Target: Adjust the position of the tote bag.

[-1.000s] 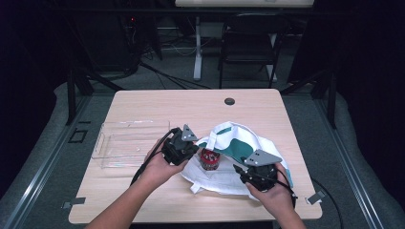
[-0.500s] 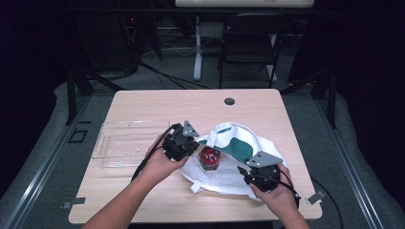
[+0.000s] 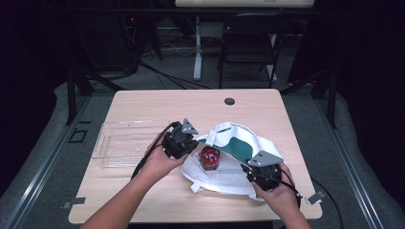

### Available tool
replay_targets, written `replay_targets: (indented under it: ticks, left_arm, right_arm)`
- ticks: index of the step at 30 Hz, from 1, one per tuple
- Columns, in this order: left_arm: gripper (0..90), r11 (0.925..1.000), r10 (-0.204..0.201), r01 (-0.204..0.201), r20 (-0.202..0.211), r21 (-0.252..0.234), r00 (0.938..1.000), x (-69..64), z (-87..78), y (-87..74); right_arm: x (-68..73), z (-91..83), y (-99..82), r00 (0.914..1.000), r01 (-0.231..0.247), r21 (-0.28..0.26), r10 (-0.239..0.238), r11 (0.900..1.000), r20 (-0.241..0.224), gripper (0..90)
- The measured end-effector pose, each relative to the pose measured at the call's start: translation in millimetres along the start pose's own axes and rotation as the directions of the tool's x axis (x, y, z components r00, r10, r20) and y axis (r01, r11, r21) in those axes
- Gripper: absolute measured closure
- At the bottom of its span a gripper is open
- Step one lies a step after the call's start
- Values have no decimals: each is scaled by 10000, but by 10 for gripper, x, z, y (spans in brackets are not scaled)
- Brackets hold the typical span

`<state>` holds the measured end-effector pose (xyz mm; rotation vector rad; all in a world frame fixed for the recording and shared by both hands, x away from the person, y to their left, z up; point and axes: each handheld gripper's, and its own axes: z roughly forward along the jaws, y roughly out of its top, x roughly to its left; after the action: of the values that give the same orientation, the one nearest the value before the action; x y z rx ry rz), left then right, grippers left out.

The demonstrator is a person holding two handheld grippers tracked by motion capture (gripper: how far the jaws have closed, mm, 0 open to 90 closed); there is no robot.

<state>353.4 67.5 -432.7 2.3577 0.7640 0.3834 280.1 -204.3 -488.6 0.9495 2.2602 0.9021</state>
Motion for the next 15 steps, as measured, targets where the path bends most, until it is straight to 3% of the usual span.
replay_targets:
  ticks: [1, 7, 15]
  left_arm:
    - [886, 10000, 7, -7, -8, 5, 10000, 1, 1, 0]
    - [886, 10000, 1, -1, -49, 18, 10000, 3, 4, 6]
    - [886, 10000, -14, 14, -8, 18, 10000, 17, 2, 21]
  right_arm:
    - [-13, -2, -2, 10000, -14, 67, 15, 10000, -55, 803]
    - [-40, -4, -4, 9998, -122, -2, 122, 9999, -161, 867]
    - [-61, -15, -1, 9994, -291, -125, 289, 9995, -169, 882]
